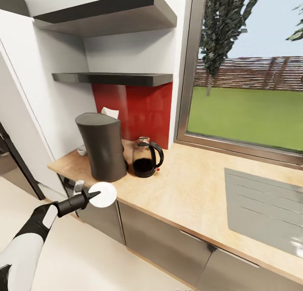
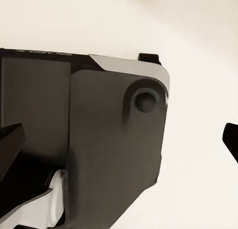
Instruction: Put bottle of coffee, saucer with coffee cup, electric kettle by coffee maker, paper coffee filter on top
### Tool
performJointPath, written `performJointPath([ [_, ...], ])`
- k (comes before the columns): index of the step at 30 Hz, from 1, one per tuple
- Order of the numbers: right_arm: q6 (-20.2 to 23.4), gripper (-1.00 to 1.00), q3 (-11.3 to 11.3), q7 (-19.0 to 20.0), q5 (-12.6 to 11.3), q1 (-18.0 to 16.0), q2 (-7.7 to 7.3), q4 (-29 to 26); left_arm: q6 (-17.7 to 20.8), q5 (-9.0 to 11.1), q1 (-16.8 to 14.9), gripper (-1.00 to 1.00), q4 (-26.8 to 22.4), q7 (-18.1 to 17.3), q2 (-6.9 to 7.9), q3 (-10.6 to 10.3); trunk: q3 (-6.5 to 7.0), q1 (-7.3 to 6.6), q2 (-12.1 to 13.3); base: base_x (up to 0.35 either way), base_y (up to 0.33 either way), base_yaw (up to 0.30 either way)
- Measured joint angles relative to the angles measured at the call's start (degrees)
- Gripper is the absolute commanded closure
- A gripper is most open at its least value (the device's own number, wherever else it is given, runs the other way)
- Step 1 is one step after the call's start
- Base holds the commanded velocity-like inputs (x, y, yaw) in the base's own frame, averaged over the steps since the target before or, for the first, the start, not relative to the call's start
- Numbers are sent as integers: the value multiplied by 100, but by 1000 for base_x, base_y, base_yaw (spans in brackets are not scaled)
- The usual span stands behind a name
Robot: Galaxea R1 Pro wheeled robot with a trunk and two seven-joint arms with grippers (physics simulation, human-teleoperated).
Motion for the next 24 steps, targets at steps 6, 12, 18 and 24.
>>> performJointPath([
  [6, 0, -100, 0, 0, 0, -1, 0, -2, 3, 40, -5, 100, -46, 446, -311, 4, 0, 0, 0, 2, 5, -178],
  [12, 0, -100, 0, -1, 1, -2, 4, -6, -8, 207, -37, 100, -81, 883, -684, 27, 0, 0, 0, 0, 0, -7],
  [18, 0, -100, 8, 6, 10, 1, 31, -6, -115, 1570, -62, 100, -87, 2256, -856, 18, 0, 0, 0, 0, 0, 0],
  [24, 0, -100, 5, 1, 27, -1, 24, -6, -1027, 2140, 3, 100, 2, 2710, -1125, -9, 0, 0, 0, 0, 0, 0],
])
